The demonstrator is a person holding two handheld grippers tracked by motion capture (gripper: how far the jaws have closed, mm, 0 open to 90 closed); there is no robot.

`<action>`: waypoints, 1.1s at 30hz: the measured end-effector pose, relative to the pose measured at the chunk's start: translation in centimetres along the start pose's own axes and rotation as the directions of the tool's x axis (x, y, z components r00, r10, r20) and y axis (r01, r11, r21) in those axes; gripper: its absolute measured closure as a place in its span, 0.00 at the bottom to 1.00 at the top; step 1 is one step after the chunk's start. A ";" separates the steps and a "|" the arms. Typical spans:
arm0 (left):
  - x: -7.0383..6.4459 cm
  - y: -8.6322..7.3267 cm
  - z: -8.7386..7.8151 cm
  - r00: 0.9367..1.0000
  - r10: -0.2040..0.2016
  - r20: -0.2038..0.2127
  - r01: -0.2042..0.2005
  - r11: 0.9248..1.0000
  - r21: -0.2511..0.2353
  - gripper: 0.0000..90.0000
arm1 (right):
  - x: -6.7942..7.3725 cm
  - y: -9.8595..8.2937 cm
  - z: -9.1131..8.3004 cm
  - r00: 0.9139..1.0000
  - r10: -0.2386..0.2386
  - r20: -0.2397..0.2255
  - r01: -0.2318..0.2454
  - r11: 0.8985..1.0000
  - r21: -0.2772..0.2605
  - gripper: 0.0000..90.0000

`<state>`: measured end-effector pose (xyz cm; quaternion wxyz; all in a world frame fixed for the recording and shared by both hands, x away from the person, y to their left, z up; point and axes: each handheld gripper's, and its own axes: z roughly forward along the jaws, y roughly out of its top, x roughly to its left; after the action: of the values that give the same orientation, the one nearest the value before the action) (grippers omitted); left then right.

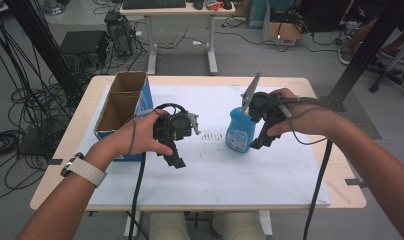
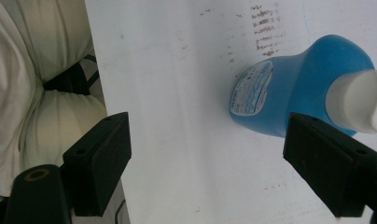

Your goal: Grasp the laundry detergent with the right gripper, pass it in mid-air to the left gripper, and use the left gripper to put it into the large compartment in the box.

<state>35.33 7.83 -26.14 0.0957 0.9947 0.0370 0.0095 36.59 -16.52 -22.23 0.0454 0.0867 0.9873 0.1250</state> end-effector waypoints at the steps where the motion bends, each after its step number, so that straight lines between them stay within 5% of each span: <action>1: 0.0 0.0 0.0 1.000 -0.001 0.000 0.001 1.000 0.000 0.14 | 0.0 0.0 -0.2 1.000 -0.003 0.004 0.003 1.000 0.003 0.17; 22: 0.0 0.0 -0.1 1.000 -0.003 -0.004 0.003 1.000 -0.005 0.14 | -0.4 0.4 -1.9 0.996 0.064 0.058 -0.062 0.998 -0.030 0.09; 33: 0.1 -0.3 0.1 1.000 -0.010 -0.002 0.010 1.000 -0.005 0.14 | -1.9 0.2 -2.1 0.982 0.155 0.109 -0.153 0.988 -0.022 0.08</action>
<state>35.39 8.09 -26.25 0.0979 0.9943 0.0418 0.0101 38.23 -17.14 -20.02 0.0907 0.1694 0.9727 0.1299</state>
